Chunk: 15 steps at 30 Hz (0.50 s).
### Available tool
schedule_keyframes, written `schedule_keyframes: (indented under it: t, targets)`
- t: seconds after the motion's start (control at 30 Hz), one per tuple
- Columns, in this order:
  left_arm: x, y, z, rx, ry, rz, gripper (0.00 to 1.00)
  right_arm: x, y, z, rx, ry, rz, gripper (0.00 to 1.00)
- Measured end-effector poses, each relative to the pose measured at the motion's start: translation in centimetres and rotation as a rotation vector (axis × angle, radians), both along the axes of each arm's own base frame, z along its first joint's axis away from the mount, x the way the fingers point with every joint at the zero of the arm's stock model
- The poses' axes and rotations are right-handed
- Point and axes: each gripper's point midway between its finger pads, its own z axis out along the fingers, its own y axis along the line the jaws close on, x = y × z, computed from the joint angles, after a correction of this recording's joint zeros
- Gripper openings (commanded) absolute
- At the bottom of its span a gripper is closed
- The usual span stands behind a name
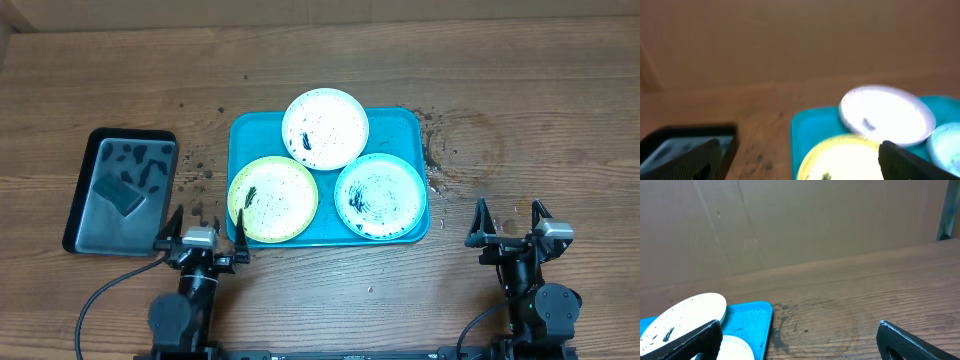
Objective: Clean dirty plates on tray and stack at the side
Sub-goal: 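Move the left gripper to the basin and grasp the green sponge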
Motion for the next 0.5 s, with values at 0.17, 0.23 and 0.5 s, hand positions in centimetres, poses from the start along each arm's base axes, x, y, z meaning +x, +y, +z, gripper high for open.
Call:
schedule_keyframes:
  t: [0.17,0.23,0.5]
  targets:
    - [-2.7,-3.2,9.2,0.007,-0.391,-0.195,1.0,0.0,0.0,0.0,0.0,-0.001,0.0,1.0]
    - [-4.7,-3.9,12.4,0.031,-0.534,-0.241,1.0,0.0,0.0,0.0,0.0,-0.002,0.0,1.0]
    - [-2.7,-4.3,14.4,0.056,-0.083,-0.258,1.0,0.0,0.0,0.1,0.0,-0.003,0.0,1.0]
